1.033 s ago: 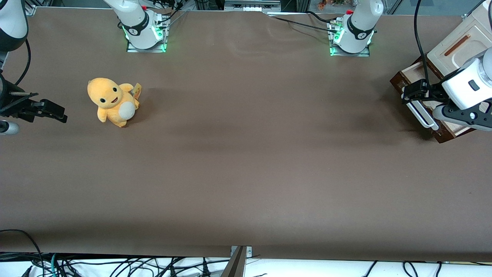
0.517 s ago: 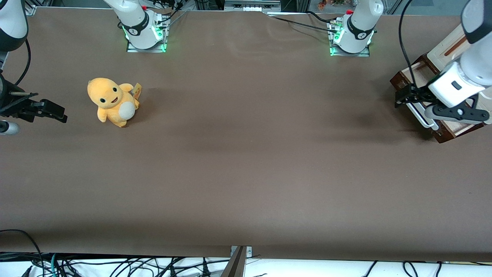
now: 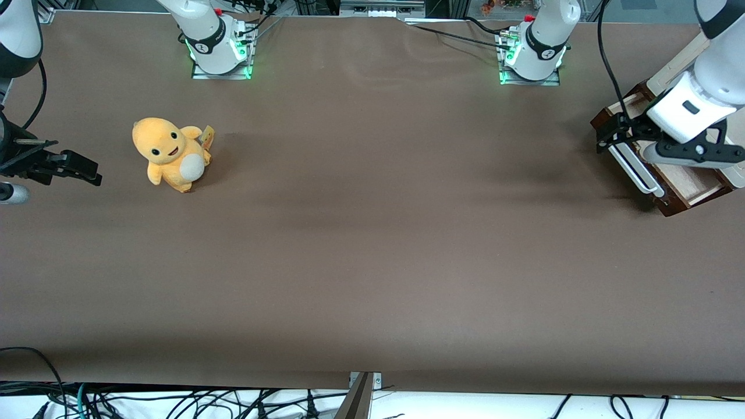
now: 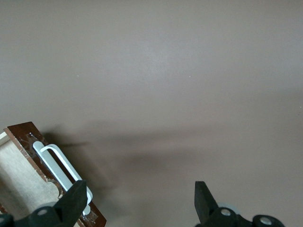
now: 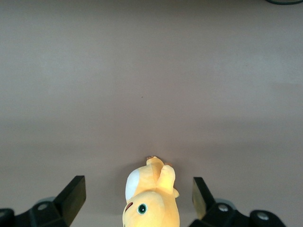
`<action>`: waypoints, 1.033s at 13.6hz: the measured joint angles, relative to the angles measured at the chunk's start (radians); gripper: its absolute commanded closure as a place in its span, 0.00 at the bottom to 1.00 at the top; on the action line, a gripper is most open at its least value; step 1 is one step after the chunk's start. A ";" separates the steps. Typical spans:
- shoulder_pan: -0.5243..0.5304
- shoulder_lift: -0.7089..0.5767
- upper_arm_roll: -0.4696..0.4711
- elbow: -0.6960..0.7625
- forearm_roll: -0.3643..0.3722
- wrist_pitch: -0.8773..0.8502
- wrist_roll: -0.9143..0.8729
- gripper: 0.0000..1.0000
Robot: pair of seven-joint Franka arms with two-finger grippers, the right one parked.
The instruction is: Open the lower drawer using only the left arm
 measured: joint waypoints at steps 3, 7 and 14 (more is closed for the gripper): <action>-0.001 0.006 0.001 0.000 0.000 0.000 0.000 0.00; -0.027 0.022 0.059 0.020 0.000 -0.001 0.000 0.00; -0.039 0.079 0.059 0.094 0.000 -0.047 0.000 0.00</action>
